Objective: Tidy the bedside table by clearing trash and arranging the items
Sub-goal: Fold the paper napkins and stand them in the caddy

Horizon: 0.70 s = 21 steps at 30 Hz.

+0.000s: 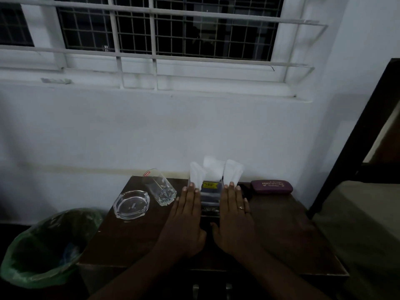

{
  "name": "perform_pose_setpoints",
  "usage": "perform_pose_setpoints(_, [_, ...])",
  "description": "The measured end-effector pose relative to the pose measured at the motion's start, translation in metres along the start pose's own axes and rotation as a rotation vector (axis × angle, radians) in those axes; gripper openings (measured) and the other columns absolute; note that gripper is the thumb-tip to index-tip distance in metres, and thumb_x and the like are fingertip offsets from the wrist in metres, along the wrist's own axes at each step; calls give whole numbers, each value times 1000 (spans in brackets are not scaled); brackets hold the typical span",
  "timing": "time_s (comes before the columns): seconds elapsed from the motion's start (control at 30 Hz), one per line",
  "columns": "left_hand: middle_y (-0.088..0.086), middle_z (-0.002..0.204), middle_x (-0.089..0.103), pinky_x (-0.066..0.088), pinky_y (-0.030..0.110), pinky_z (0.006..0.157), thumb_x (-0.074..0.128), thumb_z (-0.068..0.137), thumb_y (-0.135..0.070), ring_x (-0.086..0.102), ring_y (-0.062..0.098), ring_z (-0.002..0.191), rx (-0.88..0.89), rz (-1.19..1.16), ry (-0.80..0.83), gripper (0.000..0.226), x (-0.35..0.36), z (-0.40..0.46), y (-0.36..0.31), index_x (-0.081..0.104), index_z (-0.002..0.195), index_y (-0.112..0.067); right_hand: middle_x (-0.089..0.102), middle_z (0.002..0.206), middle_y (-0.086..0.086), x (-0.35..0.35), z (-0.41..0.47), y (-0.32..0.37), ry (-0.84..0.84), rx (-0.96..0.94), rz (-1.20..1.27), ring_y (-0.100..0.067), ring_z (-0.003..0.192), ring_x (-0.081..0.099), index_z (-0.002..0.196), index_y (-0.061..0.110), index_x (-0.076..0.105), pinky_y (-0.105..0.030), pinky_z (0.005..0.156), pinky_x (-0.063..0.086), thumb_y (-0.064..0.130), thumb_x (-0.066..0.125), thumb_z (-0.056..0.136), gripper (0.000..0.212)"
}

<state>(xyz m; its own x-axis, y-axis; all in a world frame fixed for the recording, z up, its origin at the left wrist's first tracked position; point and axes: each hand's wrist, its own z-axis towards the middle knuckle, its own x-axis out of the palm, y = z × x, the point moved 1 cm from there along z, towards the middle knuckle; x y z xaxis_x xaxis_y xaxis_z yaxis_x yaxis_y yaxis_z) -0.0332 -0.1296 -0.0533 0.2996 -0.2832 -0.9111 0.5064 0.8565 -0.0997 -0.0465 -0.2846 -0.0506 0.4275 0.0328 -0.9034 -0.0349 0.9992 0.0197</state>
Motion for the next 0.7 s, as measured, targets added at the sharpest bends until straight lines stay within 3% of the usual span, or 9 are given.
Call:
perform_pose_setpoints(0.2, [19,160,1,12,48,116,36,73,-38,0,37,147,-35,-17,20,92,10,26,7,12,152,2,27,156,-24,12,24,-13,15,-75,36,-40,144,26,149,-2,26,-52,111,36,44,60,66,101])
perform_pose_setpoints(0.37, [10,156,-28,-14,35,113,17,69,-45,-27,26,144,-78,-20,64,96,8,42,13,-14,152,-7,28,157,-19,23,47,-21,14,-118,78,-35,145,25,149,-1,27,-47,113,36,39,63,67,98])
perform_pose_setpoints(0.5, [14,159,-20,-6,40,119,20,72,-45,-24,27,144,-92,-41,55,95,15,50,20,-9,153,-4,24,158,-18,31,56,-20,-19,-145,131,-34,147,20,150,0,23,-43,116,25,34,65,67,99])
perform_pose_setpoints(0.7, [12,153,-30,-7,41,122,20,80,-43,-29,25,141,-132,-35,91,89,17,60,23,-16,151,-4,19,159,-17,41,66,-20,-46,-146,138,-33,148,15,151,1,19,-43,117,22,34,61,71,96])
